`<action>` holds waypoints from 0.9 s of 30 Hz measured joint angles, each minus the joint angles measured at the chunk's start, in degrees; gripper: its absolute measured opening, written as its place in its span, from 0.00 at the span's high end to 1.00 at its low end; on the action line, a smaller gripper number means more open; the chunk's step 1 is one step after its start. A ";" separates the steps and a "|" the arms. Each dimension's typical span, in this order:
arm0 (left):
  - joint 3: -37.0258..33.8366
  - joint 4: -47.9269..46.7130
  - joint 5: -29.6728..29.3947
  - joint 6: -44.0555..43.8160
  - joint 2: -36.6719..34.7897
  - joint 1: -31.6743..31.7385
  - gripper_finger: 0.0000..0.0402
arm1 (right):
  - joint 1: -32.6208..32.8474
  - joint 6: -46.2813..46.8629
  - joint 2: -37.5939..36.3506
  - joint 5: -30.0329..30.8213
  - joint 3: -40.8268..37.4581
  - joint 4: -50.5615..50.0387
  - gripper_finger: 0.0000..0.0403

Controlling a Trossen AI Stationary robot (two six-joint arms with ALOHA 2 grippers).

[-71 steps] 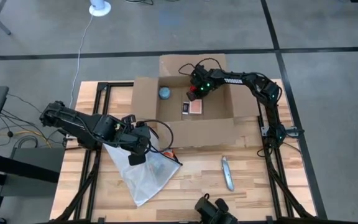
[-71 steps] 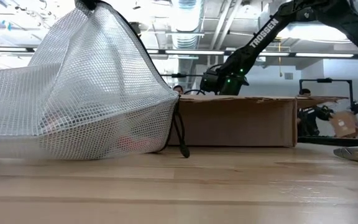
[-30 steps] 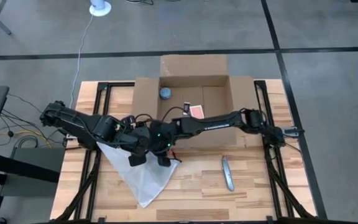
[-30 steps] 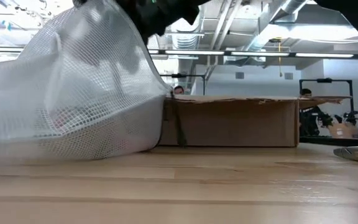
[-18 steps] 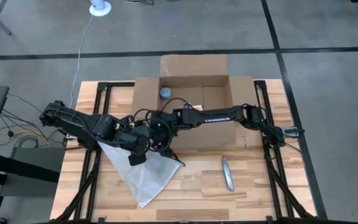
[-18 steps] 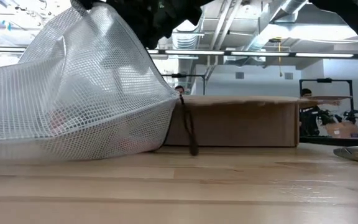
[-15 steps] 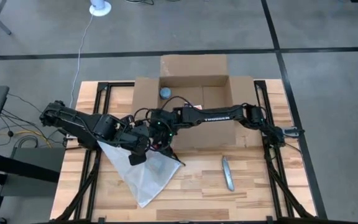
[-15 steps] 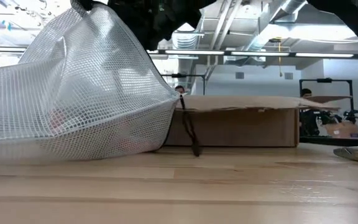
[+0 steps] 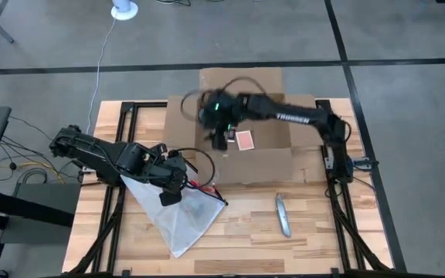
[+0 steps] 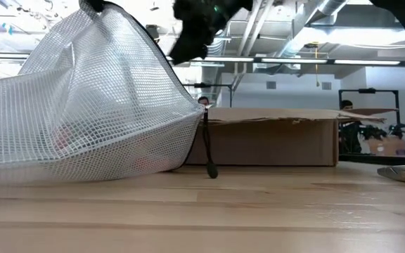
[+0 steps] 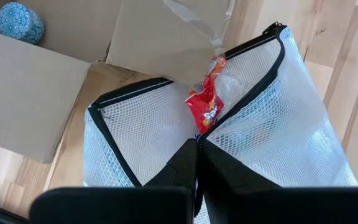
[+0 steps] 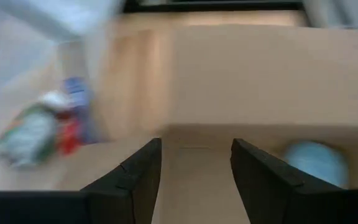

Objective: Unpack boxes
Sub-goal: Put the blue candle pot into the transparent zip bag

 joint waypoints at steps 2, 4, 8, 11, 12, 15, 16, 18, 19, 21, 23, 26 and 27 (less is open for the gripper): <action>0.00 0.06 -0.05 -0.17 0.00 0.00 1.00 | -3.31 0.87 0.20 0.44 -0.56 1.20 0.58; 0.00 0.05 -0.23 -0.20 0.00 0.00 1.00 | -6.30 2.06 1.50 0.31 -1.98 4.35 0.59; 0.00 0.14 -0.43 -0.47 0.00 0.00 1.00 | -10.24 7.00 6.42 -0.14 -2.58 5.05 0.61; 0.00 0.19 -0.67 -1.19 0.00 0.04 1.00 | -11.68 10.17 9.67 -2.09 -2.62 5.56 0.62; 0.00 0.12 -0.70 -1.21 0.00 0.04 1.00 | -11.75 10.48 10.53 -3.00 -2.58 6.20 0.62; 0.00 0.12 -0.85 -1.39 -0.02 0.04 1.00 | -11.53 10.40 12.74 -3.76 -1.19 6.28 0.63; 0.00 0.12 -0.85 -1.44 -0.02 0.04 1.00 | -11.45 10.40 13.37 -3.90 -0.64 6.10 0.63; 0.00 0.10 -0.85 -1.46 -0.02 0.04 1.00 | -11.43 10.38 14.28 -4.11 0.42 5.99 0.63; 0.00 0.10 -0.85 -1.46 -0.02 0.04 1.00 | -11.53 10.36 14.37 -4.09 0.69 6.22 0.63; 0.00 0.11 -0.91 -1.46 -0.02 0.07 1.00 | -11.76 10.30 14.38 -4.08 0.71 6.84 0.63; 0.00 0.10 -1.24 -1.44 -0.02 0.07 1.00 | -12.00 10.27 14.38 -4.06 0.72 8.31 0.63; 0.00 0.14 -1.66 -1.46 -0.02 0.15 1.00 | -12.57 11.07 14.38 -4.14 0.72 10.74 0.63; 0.00 0.14 -1.68 -1.56 -0.02 0.18 1.00 | -12.79 12.25 14.70 -4.87 0.77 11.37 0.63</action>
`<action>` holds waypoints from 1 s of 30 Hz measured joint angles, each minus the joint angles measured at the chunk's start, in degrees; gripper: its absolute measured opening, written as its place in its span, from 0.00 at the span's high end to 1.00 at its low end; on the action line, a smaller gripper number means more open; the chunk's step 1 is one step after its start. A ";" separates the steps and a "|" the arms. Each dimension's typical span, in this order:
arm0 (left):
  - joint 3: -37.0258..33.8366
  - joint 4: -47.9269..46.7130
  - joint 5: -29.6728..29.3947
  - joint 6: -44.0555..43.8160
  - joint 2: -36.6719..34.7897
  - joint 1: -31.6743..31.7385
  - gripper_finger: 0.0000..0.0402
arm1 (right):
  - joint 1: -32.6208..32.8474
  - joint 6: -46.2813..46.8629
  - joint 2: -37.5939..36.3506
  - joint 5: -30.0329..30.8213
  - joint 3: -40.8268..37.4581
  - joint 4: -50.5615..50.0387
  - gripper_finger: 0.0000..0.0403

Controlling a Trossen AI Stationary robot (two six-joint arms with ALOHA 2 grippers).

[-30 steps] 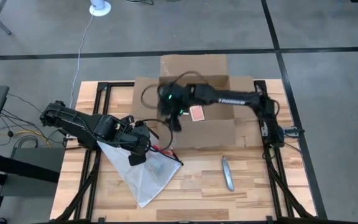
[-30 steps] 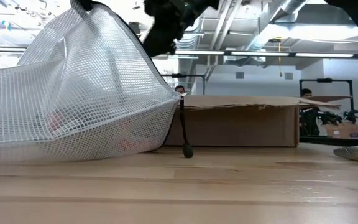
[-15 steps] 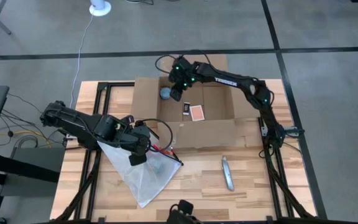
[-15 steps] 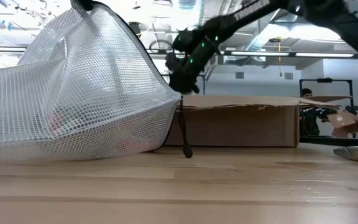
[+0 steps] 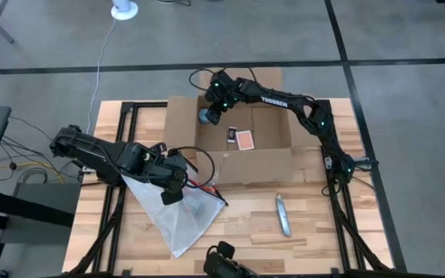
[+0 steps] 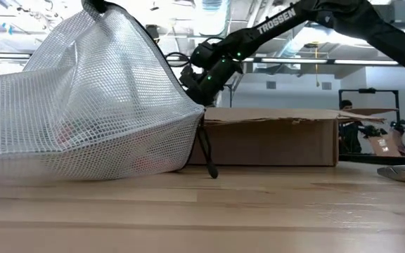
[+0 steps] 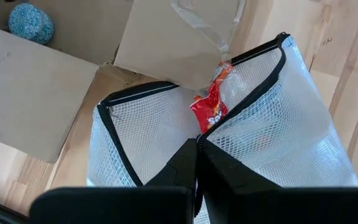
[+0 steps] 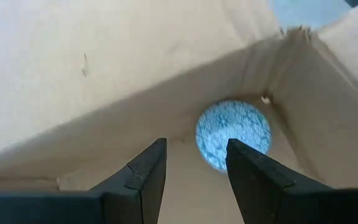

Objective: Unpack boxes
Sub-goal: Put the blue candle pot into the transparent zip bag

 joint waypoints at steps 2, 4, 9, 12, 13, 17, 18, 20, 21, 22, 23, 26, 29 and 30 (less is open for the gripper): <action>0.00 0.00 -0.02 -0.14 0.00 0.25 1.00 | -0.40 2.96 1.23 -2.25 0.21 2.27 0.63; 0.00 -0.03 -0.03 -0.63 0.00 0.30 1.00 | -0.76 5.34 2.61 -3.61 0.08 1.94 0.63; 0.00 -0.03 -0.06 -2.01 0.00 0.30 1.00 | -0.93 6.52 3.46 -4.05 -0.01 4.56 0.65; 0.00 0.00 -0.07 -2.52 0.00 0.26 1.00 | -1.32 5.88 3.36 -4.26 0.01 4.82 0.65; 0.00 0.02 -0.05 -2.72 0.00 0.17 1.00 | -1.50 5.52 3.40 -4.24 0.01 4.78 0.66; 0.00 0.11 -0.09 -2.91 0.00 0.17 1.00 | -1.90 3.50 3.42 -4.26 0.01 4.01 0.66; 0.00 0.11 -0.09 -2.93 0.00 0.17 1.00 | -1.72 2.24 3.40 -4.32 0.01 3.12 0.66; 0.00 0.07 -0.09 -2.91 0.00 0.17 1.00 | -1.11 -2.38 3.42 -4.32 0.01 0.92 0.66; 0.00 0.07 -0.09 -2.84 0.00 0.17 1.00 | -0.80 -4.58 3.42 -4.25 0.01 0.06 0.66; 0.00 0.09 -0.09 -2.58 0.00 0.15 1.00 | -0.50 -5.86 3.42 -4.15 0.01 -0.19 0.66; 0.00 0.12 -0.10 -2.41 0.00 0.17 1.00 | -0.25 -6.37 3.42 -3.82 0.01 -0.02 0.66; 0.00 0.13 -0.17 -2.37 0.00 0.17 1.00 | 0.37 -6.62 3.42 -3.08 0.01 1.33 0.66; 0.00 0.15 -0.18 -2.45 0.00 0.15 1.00 | 0.51 -6.61 3.42 -2.93 0.01 3.97 0.66; 0.00 0.14 -0.19 -2.55 0.00 0.15 1.00 | 0.48 -6.61 3.42 -2.93 0.01 4.82 0.66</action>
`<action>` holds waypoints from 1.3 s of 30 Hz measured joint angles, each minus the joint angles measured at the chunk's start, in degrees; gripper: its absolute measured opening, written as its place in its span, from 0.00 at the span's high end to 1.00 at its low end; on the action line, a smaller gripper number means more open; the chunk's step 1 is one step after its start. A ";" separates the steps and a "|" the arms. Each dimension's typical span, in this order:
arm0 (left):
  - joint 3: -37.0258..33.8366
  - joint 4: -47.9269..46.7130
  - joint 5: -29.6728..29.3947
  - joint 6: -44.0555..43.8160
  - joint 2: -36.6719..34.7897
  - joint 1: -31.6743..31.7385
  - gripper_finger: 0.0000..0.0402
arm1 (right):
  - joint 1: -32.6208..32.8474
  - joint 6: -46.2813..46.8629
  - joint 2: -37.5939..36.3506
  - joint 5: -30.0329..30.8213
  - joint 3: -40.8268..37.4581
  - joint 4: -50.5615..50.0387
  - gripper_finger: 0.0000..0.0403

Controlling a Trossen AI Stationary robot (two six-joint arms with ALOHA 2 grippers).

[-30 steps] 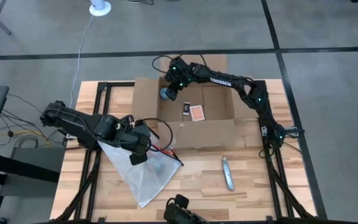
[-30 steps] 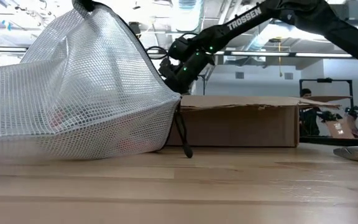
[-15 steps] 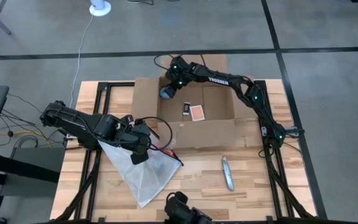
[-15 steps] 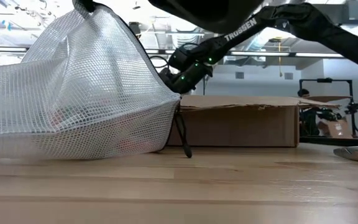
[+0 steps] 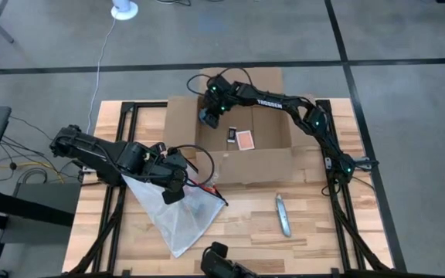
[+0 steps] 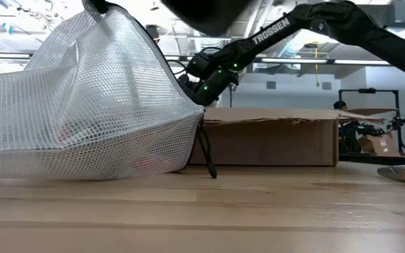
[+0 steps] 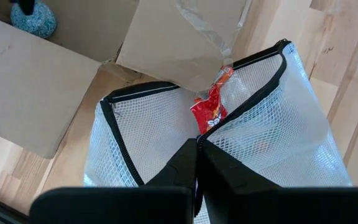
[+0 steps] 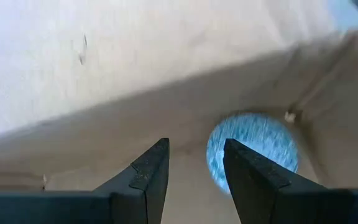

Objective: Unpack boxes
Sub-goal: Put the blue candle pot into the transparent zip bag

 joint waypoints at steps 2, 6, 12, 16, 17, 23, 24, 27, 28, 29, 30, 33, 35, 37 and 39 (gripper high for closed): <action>0.00 -0.03 -0.01 -0.16 0.00 0.01 1.00 | -0.29 0.77 0.00 0.17 0.00 0.85 0.66; 0.00 0.05 -0.01 -0.42 0.00 0.00 1.00 | -1.18 3.48 1.69 0.49 0.09 0.21 0.66; 0.00 0.16 0.00 -0.56 0.00 0.00 1.00 | -1.45 4.82 4.45 -2.50 0.09 -0.38 0.66; 0.00 0.34 0.03 -1.10 0.00 0.00 1.00 | -0.87 3.89 4.48 -1.69 0.11 -0.92 0.66; 0.00 0.32 0.05 -1.31 0.00 0.00 1.00 | -0.87 3.64 4.48 -1.69 0.15 -1.55 0.66; 0.00 0.34 0.05 -1.41 0.00 0.00 1.00 | -1.18 4.43 4.86 -0.34 -0.15 -13.06 0.66; 0.00 0.34 0.05 -1.38 0.00 -0.01 1.00 | -1.20 3.73 4.89 0.75 0.31 -15.41 0.66; 0.00 0.33 0.04 -1.41 -0.02 0.00 1.00 | -1.40 1.89 4.42 3.99 2.21 -23.56 0.66; 0.00 0.38 0.04 -1.38 -0.01 0.11 1.00 | -1.56 1.29 4.43 4.70 2.80 -25.39 0.66; 0.00 0.31 0.07 -1.11 0.00 0.15 1.00 | -1.57 0.49 4.56 4.85 3.37 -27.60 0.66; 0.00 0.30 0.12 -1.00 0.00 0.11 1.00 | -1.58 0.21 4.59 4.86 3.96 -28.96 0.66; 0.00 0.73 0.08 -1.06 -0.02 0.10 1.00 | -1.63 0.10 3.71 4.85 6.05 -28.10 0.66; 0.00 0.96 0.09 -0.67 -0.02 0.10 1.00 | -1.63 0.04 2.96 4.83 8.21 -26.56 0.66; 0.00 0.86 0.10 -0.73 -0.02 0.09 1.00 | -1.55 0.06 2.90 4.80 10.37 -24.15 0.66; 0.00 0.86 0.10 -0.75 0.00 0.09 1.00 | -1.13 0.02 2.97 4.82 11.15 -21.12 0.66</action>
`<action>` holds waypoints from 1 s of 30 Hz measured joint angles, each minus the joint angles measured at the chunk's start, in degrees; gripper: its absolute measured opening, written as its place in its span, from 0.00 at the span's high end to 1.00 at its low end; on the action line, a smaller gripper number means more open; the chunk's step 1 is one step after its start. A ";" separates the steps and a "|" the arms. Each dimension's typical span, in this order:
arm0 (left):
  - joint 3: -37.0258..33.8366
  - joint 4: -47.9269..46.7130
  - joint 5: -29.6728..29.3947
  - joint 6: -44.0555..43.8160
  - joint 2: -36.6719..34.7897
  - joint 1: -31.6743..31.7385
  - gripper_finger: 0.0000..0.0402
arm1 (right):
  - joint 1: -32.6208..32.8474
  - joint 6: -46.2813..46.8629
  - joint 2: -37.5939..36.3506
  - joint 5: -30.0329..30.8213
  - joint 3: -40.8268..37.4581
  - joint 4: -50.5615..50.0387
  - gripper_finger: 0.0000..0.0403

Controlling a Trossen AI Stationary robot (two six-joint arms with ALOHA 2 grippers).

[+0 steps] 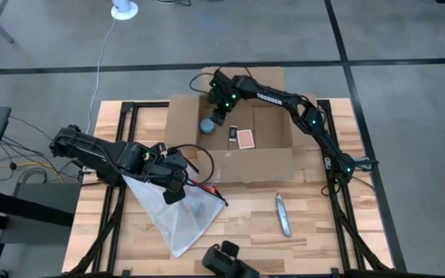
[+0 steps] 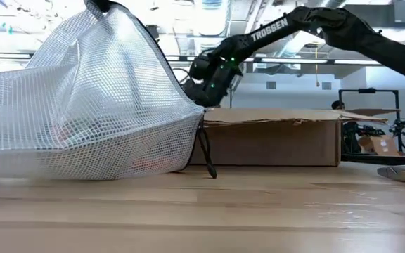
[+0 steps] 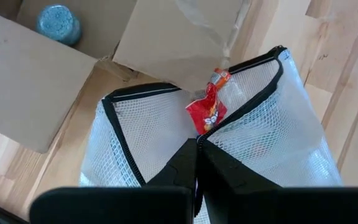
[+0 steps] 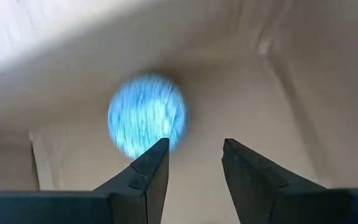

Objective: Unpack boxes
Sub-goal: Put the blue candle pot into the transparent zip bag

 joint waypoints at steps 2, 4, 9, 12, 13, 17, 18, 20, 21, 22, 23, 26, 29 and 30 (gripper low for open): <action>0.00 0.02 0.00 0.00 -0.02 0.00 1.00 | 0.76 -0.02 0.02 -0.01 0.02 3.16 0.66; 0.00 -0.02 0.00 -0.05 -0.02 0.02 1.00 | 1.65 -0.21 0.49 -0.21 -0.33 4.27 0.66; 0.00 0.04 0.00 -0.07 -0.02 0.02 1.00 | 4.26 -2.64 3.76 1.71 -0.77 2.99 0.66; 0.00 -0.04 0.02 -0.09 -0.02 0.00 1.00 | 5.30 -4.33 4.26 5.19 -0.66 3.75 0.66; 0.00 -0.14 0.08 -0.11 -0.02 0.00 1.00 | 5.48 -5.00 4.23 5.60 -0.70 3.82 0.66; 0.00 -0.10 0.29 -0.18 -0.02 0.00 1.00 | 5.17 -6.14 4.22 5.58 -1.01 3.47 0.66; 0.00 -0.07 0.28 -0.18 -0.02 0.00 1.00 | 4.96 -6.94 4.22 5.43 -1.00 2.68 0.66; 0.00 -0.17 0.33 -0.20 -0.02 0.00 1.00 | 4.49 -8.50 4.15 5.02 -0.94 -0.28 0.66; 0.00 -0.15 0.35 -0.20 -0.02 0.00 1.00 | 4.16 -9.13 4.08 4.87 -0.94 -2.26 0.66; 0.00 -0.15 0.43 -0.20 -0.02 0.00 1.00 | 3.73 -9.77 4.00 4.81 -0.97 -4.56 0.66; 0.00 -0.15 0.64 -0.20 0.00 0.02 1.00 | 3.20 -10.08 4.00 5.21 -1.03 -6.49 0.66; 0.00 -0.19 0.68 -0.12 -0.02 0.01 1.00 | 1.07 -10.05 5.24 5.56 -1.55 -9.80 0.66; 0.02 -0.17 0.96 -0.29 0.00 0.00 1.00 | -1.19 -10.05 4.22 6.40 -1.26 -14.92 0.66; 0.02 -0.17 1.10 -0.28 0.00 0.07 1.00 | -1.95 -9.80 4.25 6.53 -1.25 -16.01 0.66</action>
